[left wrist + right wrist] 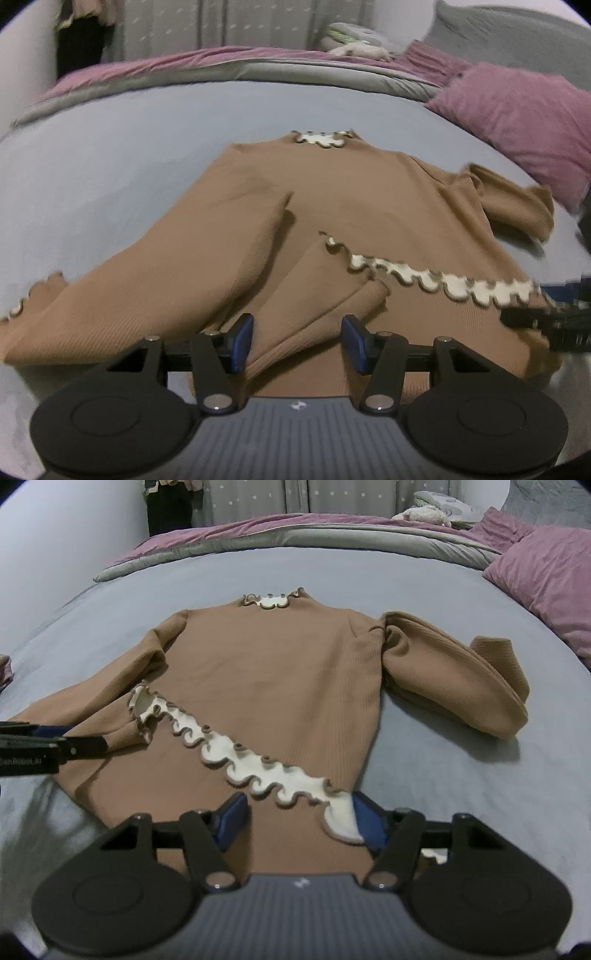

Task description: Fold clothes

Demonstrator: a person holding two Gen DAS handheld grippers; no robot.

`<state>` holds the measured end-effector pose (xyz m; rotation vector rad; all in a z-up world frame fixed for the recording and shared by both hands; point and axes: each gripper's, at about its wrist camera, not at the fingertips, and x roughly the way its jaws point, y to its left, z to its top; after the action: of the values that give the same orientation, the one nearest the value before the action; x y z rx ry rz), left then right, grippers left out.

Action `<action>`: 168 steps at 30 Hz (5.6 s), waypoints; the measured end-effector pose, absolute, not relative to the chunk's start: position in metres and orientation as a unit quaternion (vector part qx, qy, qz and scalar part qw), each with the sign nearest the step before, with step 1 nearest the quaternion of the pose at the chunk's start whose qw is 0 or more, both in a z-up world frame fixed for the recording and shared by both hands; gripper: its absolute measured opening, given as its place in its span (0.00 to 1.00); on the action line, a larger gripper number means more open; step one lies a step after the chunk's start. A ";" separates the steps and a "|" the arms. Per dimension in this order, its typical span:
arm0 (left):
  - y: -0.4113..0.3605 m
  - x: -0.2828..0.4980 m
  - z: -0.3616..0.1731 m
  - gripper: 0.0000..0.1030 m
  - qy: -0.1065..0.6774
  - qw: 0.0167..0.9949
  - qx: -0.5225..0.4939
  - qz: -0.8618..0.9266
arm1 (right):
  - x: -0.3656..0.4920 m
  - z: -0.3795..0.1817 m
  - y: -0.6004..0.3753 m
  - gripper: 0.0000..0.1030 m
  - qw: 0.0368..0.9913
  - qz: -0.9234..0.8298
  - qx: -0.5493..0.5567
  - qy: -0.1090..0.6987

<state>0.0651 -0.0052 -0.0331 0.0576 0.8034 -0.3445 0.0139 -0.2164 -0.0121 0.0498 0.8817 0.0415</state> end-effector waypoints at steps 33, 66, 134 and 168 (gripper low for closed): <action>-0.012 0.071 -0.032 0.44 0.361 0.899 0.053 -0.244 | 0.009 0.005 -0.238 0.57 0.901 0.028 0.017 0.432; 0.057 0.011 0.013 0.08 0.411 0.885 -0.017 -0.218 | -0.012 0.017 -0.237 0.58 0.904 0.058 0.024 0.424; 0.063 -0.013 -0.001 0.39 0.426 0.856 0.030 -0.291 | -0.034 0.010 -0.331 0.66 0.878 0.055 0.164 0.446; 0.079 -0.010 0.020 0.08 0.369 0.898 -0.058 -0.232 | -0.018 0.005 -0.325 0.13 0.890 0.101 0.236 0.378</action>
<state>-0.0097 0.0791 0.0197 -0.1204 0.7636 -0.4796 -0.0181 -0.3254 0.0049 0.4897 0.7852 0.2099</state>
